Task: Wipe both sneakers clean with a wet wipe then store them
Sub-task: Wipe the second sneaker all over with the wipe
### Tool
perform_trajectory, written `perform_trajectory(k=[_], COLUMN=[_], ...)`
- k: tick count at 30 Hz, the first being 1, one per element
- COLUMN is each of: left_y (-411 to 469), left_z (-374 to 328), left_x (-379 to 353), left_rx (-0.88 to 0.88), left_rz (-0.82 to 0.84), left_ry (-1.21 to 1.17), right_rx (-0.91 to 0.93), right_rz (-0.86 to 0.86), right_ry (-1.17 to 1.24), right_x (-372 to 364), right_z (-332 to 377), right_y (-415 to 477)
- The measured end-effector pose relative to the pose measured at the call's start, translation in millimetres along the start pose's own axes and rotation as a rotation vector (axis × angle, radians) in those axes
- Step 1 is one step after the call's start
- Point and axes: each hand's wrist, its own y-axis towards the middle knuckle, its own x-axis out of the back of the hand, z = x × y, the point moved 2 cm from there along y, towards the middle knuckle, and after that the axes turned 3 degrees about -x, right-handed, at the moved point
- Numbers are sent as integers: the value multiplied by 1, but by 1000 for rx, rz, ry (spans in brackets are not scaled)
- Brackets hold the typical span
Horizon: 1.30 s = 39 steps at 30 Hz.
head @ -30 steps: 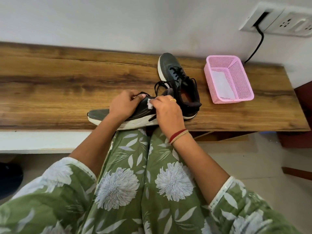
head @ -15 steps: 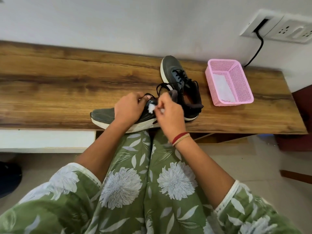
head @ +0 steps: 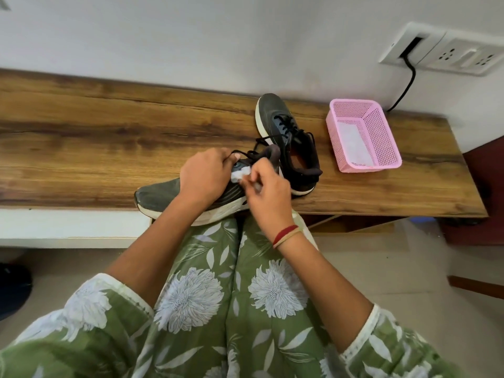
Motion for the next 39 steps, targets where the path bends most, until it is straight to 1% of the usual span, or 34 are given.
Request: perform_trajectory(k=[1,4,5,6,8,9,10,11,13,14,15,20,22,24,26,30,31,32,35,37,39], left_y=[0,1,0,0,1,2,3,5,7,8,9,18,19,18,16,18,18,19,18,18,18], left_z=[-1,-5,-4,-3,1,4,5,6,8,9,10,15,15,16,17,16,16,15,15,16,17], left_x=[1,3,3,3,2,2,0,0,-2,-3,-4,-9,-9,-10,-11,-12,-12,-12,-12,-12,-12], left_rx=[-13,-46,-47,-42,-17,-11,-10,-12,-16,-20,-22,-14,-34,-55,-66,-57,-59,-60,-69,-77,-81], left_rz=[10,31,29,26,26,34,48,63,93,107,121,202,204,187,174,196,203,209,215,216,214], left_ry=[10,40,46,42,6,-9,-16,-20,-36,-45,-52,-63,-67,-64,-64,-55,-51,-47,-41,-43,-44], right_rx=[12,-121,-122,-81,34,61,41,-32,-259,-324,-339,-228,-220,-246,-218,-14,2,-29,-234,-226,-119], right_rz=[8,-127,-140,-109,27,77,78,36,-123,-183,-206,-83,-72,-102,-104,56,74,55,-45,-16,76], right_ry=[-1,57,58,31,-3,0,26,93,237,263,244,-15,-80,-82,-96,-92,-112,-118,-96,-151,-150], right_x=[1,8,8,7,3,4,8,13,24,28,28,8,5,9,9,1,2,5,16,13,7], right_z=[0,-17,-17,-12,-5,-5,-10,-19,-39,-45,-48,-36,-32,-32,-27,-10,-13,-19,-39,-37,-27], right_y=[-2,7,8,6,-2,-4,-4,-1,4,5,5,1,1,5,2,-21,-20,-13,9,5,-9])
